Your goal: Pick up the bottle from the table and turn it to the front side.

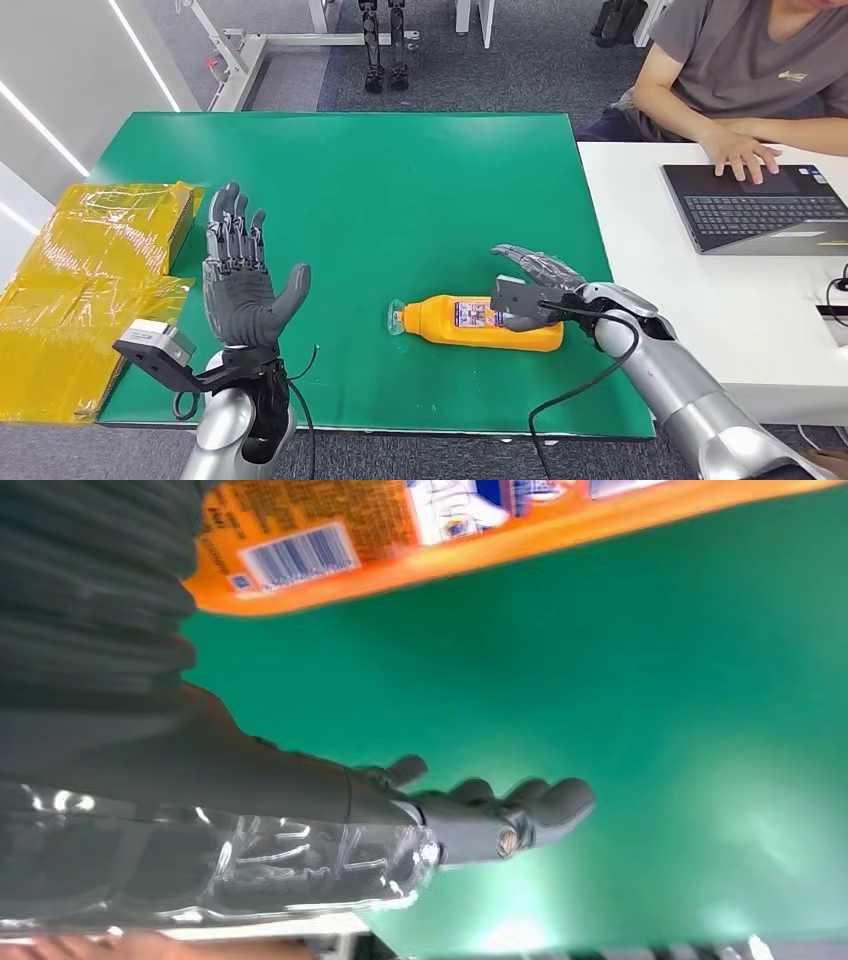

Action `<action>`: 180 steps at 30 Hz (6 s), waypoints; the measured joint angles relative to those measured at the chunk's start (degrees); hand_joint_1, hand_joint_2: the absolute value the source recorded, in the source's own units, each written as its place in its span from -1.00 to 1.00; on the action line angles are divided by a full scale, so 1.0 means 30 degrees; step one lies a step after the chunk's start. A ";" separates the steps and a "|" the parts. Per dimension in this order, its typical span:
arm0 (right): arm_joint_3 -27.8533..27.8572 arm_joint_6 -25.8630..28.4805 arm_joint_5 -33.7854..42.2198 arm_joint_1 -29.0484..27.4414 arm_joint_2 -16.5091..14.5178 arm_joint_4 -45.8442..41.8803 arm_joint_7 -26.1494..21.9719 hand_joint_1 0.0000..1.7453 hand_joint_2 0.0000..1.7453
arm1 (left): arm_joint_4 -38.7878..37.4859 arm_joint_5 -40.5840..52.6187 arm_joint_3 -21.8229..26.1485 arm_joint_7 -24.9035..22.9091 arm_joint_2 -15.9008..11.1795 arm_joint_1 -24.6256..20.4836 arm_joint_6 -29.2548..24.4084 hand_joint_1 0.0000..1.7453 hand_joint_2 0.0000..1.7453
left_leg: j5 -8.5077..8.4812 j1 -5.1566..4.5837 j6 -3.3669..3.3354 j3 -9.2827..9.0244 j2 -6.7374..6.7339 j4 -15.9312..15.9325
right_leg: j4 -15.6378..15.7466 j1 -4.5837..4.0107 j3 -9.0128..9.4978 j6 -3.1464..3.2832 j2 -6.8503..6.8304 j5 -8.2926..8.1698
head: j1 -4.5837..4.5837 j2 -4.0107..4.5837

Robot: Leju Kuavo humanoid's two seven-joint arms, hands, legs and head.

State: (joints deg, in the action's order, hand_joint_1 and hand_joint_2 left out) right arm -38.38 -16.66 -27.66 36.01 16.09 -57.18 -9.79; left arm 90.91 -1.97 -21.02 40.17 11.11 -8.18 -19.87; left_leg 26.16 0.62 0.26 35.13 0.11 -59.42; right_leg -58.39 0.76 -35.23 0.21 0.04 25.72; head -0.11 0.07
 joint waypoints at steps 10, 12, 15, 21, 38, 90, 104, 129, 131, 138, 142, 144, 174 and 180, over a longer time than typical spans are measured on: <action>-0.1616 -0.0772 -0.0312 0.0946 0.0351 0.2496 0.0182 -1.00 1.00 | -0.0766 -0.0615 -0.0409 0.0000 -0.0002 -0.0667 0.0182 -1.00 1.00 | -0.0010 -0.0002 -0.0012 0.0000 0.0010 -0.0009 | 0.0001 0.0001 0.0003 0.0000 -0.0011 -0.0004 | 0.0002 0.0000; -0.1795 -0.0876 -0.0219 0.0916 0.0561 0.2640 0.0178 -1.00 1.00 | -0.0872 -0.0650 -0.0484 0.0000 -0.0002 -0.0721 0.0273 -1.00 1.00 | -0.0008 -0.0003 -0.0012 0.0002 0.0012 -0.0010 | 0.0001 0.0002 0.0001 0.0000 -0.0010 -0.0004 | 0.0002 0.0000; -0.1990 -0.0978 -0.0144 0.0878 0.0840 0.2750 0.0184 -1.00 1.00 | -0.0943 -0.0657 -0.0512 0.0000 -0.0002 -0.0757 0.0355 -1.00 1.00 | -0.0004 -0.0003 -0.0015 0.0001 0.0004 -0.0010 | 0.0003 0.0002 0.0000 0.0000 -0.0001 -0.0003 | 0.0000 0.0000; -0.2210 -0.1198 -0.0005 0.1054 0.0969 0.3052 0.0251 -1.00 1.00 | -0.1022 -0.0655 -0.0514 0.0000 0.0005 -0.0920 0.0404 -1.00 1.00 | -0.0006 0.0000 -0.0015 -0.0002 0.0002 -0.0007 | -0.0001 0.0000 0.0003 0.0000 0.0000 -0.0003 | 0.0000 0.0000; -0.2799 0.0133 -0.0734 0.2348 0.0523 0.4477 0.0043 -1.00 1.00 | -0.1104 -0.0455 -0.0514 0.0000 0.0005 -0.1028 0.0311 -1.00 1.00 | -0.0008 -0.0002 -0.0016 0.0004 0.0004 -0.0008 | -0.0006 0.0001 0.0008 0.0000 -0.0004 -0.0004 | 0.0000 0.0000; -0.7571 -0.5697 -0.0911 0.7860 -0.2814 0.9873 -0.2689 -1.00 1.00 | -0.1093 -0.0366 -0.0484 0.0000 0.0086 -0.1203 -0.0893 -1.00 1.00 | -0.0013 -0.0001 -0.0016 0.0003 0.0012 -0.0010 | -0.0012 0.0000 0.0013 0.0002 -0.0012 -0.0006 | 0.0000 0.0000; -0.8958 -0.3675 -0.1553 0.7531 -0.3155 1.1006 -0.1849 -1.00 1.00 | -0.0885 -0.0262 -0.0424 0.0000 0.0093 -0.1008 -0.1044 -1.00 1.00 | -0.0012 -0.0001 -0.0016 -0.0001 0.0015 -0.0012 | -0.0009 0.0000 0.0012 0.0003 -0.0013 -0.0006 | 0.0000 0.0000; -0.8761 0.4499 -0.1469 0.5643 -0.3045 1.0977 -0.1102 1.00 1.00 | -0.0517 0.0062 -0.0404 0.0000 0.0098 -0.0332 -0.0964 -1.00 1.00 | -0.0012 0.0000 -0.0017 -0.0061 0.0004 -0.0015 | -0.0006 -0.0001 0.0076 -0.0005 -0.0001 -0.0013 | 0.0000 0.0000; -0.8215 0.5949 -0.1104 0.5167 -0.3044 1.0573 -0.1171 1.00 1.00 | -0.0333 0.0159 -0.0397 0.0000 0.0095 -0.0102 -0.1057 -1.00 1.00 | -0.0010 -0.0001 -0.0017 -0.0054 0.0006 -0.0013 | -0.0006 -0.0001 0.0073 -0.0006 -0.0003 -0.0012 | 0.0002 0.0000; -0.5031 1.0980 0.0221 0.3078 -0.3202 0.7752 -0.1702 1.00 1.00 | 0.0217 0.0323 -0.0366 0.0000 0.0093 0.0513 -0.1375 -1.00 1.00 | -0.0003 0.0003 -0.0019 -0.0047 0.0032 -0.0006 | -0.0006 -0.0004 0.0068 -0.0006 -0.0029 0.0001 | 0.0002 0.0000; -0.2628 1.3378 0.0954 0.1483 -0.3311 0.5197 -0.2749 1.00 1.00 | 0.0281 0.0324 -0.0361 0.0000 0.0095 0.0658 -0.1408 -1.00 1.00 | -0.0003 0.0002 -0.0019 -0.0044 0.0037 -0.0002 | -0.0004 -0.0004 0.0064 -0.0006 -0.0034 0.0003 | 0.0002 0.0000; -0.1662 1.4174 0.1253 0.0638 -0.3320 0.4030 -0.3372 1.00 1.00 | 0.0281 0.0319 -0.0361 0.0000 0.0098 0.0682 -0.1326 -1.00 1.00 | -0.0003 0.0002 -0.0019 -0.0042 0.0045 -0.0003 | -0.0001 -0.0004 0.0066 -0.0009 -0.0043 0.0005 | 0.0002 0.0000; 0.2367 1.3174 -0.1311 -0.4722 -0.4255 -0.3257 -0.5239 1.00 1.00 | -0.0656 0.0290 -0.1011 0.0000 0.0195 -0.0812 -0.0055 -1.00 1.00 | 0.0007 0.0000 -0.0034 -0.0029 0.0035 -0.0002 | 0.0004 -0.0002 0.0054 -0.0012 -0.0030 0.0007 | 0.0000 0.0000; 0.2035 1.2234 -0.1858 -0.3559 -0.4998 -0.2401 -0.4760 1.00 1.00 | -0.0829 0.0080 -0.1268 0.0000 0.0202 -0.1239 0.0122 -1.00 1.00 | 0.0004 0.0001 -0.0032 -0.0032 0.0028 -0.0002 | -0.0002 -0.0003 0.0052 -0.0010 -0.0025 0.0005 | -0.0002 0.0000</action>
State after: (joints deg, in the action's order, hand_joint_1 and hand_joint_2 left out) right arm -32.28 20.05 -33.23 25.33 1.09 -64.38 -24.07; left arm 88.43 -1.73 -24.82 40.17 11.72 -11.90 -19.51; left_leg 26.17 0.62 0.16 35.04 0.20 -59.42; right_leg -58.39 0.75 -35.07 0.18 -0.04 25.73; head -0.11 0.07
